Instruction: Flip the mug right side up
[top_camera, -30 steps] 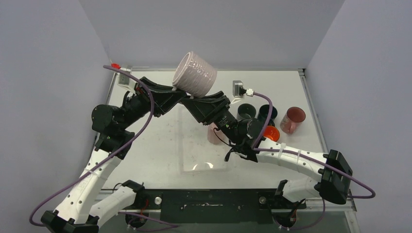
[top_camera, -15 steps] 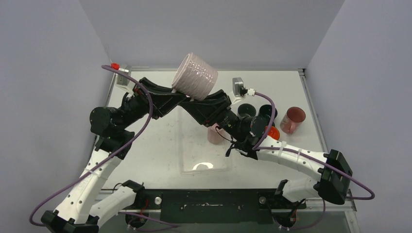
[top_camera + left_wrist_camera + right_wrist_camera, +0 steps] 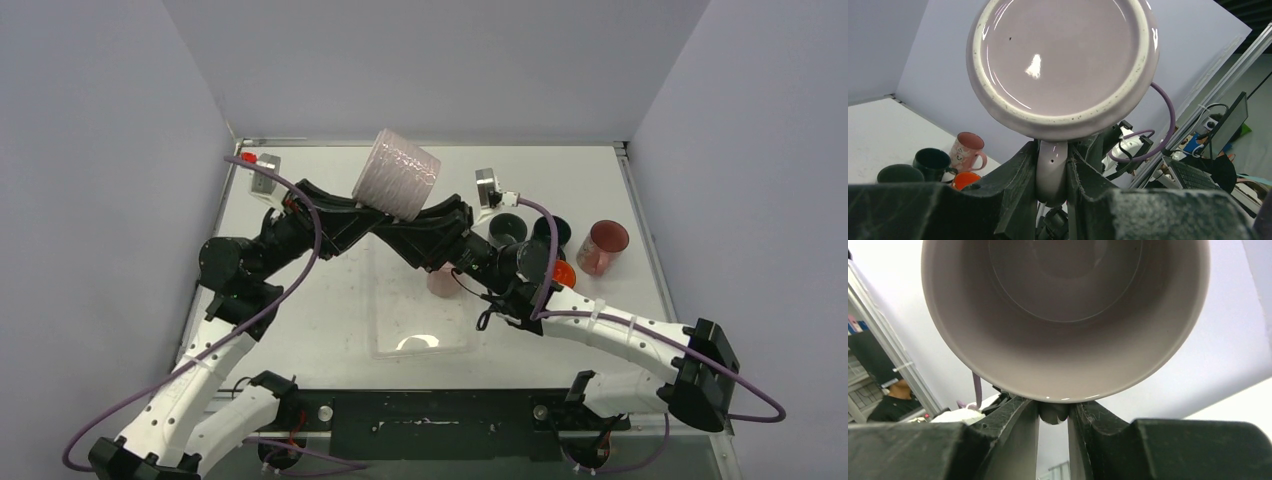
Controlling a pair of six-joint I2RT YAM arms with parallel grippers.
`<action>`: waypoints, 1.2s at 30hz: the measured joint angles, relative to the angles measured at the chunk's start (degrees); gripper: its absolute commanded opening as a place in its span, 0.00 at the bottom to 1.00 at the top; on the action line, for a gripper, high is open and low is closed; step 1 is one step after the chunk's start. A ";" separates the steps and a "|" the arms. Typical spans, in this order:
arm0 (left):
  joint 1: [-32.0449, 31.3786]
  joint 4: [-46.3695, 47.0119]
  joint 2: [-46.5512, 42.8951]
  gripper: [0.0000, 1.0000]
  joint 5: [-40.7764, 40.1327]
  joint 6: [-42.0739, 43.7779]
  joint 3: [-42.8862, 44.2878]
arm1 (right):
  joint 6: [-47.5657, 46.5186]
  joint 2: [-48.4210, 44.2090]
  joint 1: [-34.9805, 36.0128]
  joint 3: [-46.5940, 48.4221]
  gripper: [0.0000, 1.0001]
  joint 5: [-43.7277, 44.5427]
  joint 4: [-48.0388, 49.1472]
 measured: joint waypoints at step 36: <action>-0.46 8.50 -18.69 0.25 -14.21 -3.39 -40.83 | 10.25 -4.33 -1.62 -26.32 0.05 15.98 -10.03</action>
